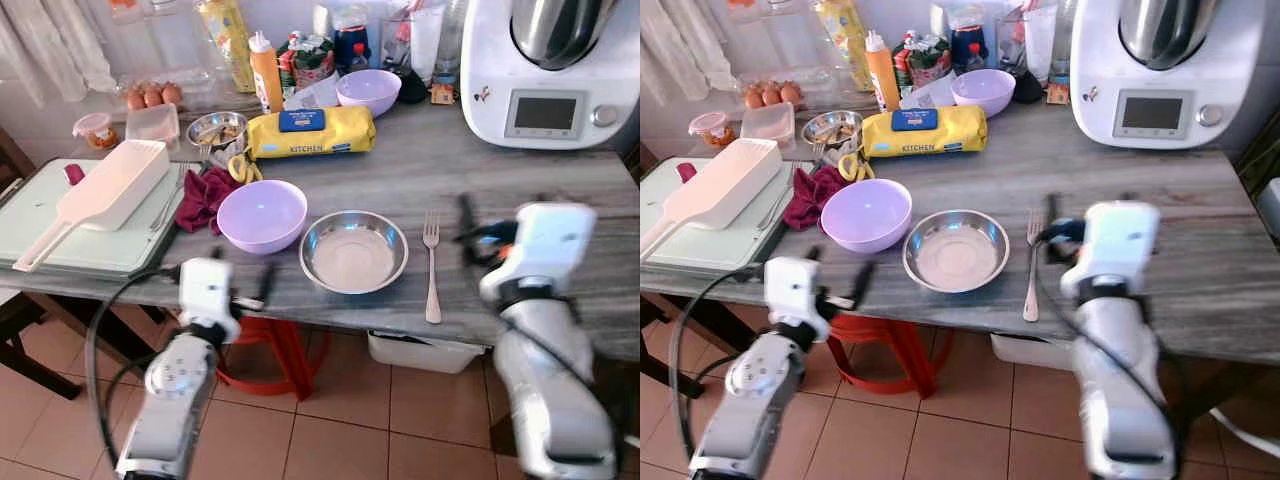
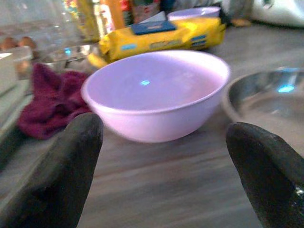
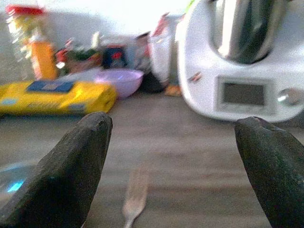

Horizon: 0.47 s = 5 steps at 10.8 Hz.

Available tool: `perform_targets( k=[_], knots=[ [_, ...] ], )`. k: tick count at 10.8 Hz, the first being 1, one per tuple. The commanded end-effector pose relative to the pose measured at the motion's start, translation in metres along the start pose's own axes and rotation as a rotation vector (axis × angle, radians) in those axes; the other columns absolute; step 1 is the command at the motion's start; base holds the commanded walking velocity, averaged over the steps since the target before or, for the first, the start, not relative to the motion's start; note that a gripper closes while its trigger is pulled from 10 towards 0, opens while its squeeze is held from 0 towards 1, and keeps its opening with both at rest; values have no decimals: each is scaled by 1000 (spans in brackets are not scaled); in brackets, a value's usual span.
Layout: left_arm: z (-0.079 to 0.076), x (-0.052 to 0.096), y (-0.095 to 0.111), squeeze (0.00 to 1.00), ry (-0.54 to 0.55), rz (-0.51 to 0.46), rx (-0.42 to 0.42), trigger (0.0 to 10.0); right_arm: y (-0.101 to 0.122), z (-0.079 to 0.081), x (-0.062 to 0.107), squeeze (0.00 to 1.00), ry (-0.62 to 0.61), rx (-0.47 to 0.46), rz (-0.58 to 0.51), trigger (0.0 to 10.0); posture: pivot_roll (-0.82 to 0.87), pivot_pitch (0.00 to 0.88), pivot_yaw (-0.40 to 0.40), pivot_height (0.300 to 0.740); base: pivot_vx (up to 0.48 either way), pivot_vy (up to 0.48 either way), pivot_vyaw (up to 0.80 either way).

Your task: Setting the table

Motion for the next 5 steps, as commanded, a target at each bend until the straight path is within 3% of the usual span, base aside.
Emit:
perform_targets(
  k=[1, 2, 3, 4, 5],
  knots=[
    [16, 5, 2, 0, 56, -7, -37, 10000, -11, 7, 6, 0, 32, -11, 42, 10000, -68, 53, 92, 740, 0, 0, 0],
    [36, 21, -5, 0, 147, 11, -70, 10000, -39, 7, 22, 0, 58, -33, 141, 10000, -40, 69, 90, 740, 0, 0, 0],
    [47, 36, -9, 0, 211, 13, -96, 10000, -50, 6, 33, 0, 67, -24, 171, 10000, -34, 82, 85, 740, 0, 0, 0],
    [51, 45, -8, 0, 227, 2, -111, 10000, -52, 9, 39, 0, 95, -68, 165, 10000, -25, 83, 83, 740, 0, 0, 0],
    [54, 52, -7, 0, 269, -19, -129, 10000, -51, 9, 41, 0, 94, -28, 140, 10000, -31, 75, 84, 740, 0, 0, 0]
  ],
)
Point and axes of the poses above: a point about 5 cm out from each wrist's last joint towards the gripper, its own x axis pointing back from the gripper into the wrist, its own y axis along the axis of the wrist's last joint, z = x × y, the point moved 4 cm from there along -x, pointing out of the wrist towards the gripper, and after that the axes turned 13 degrees about x, right-handed, at the moved point
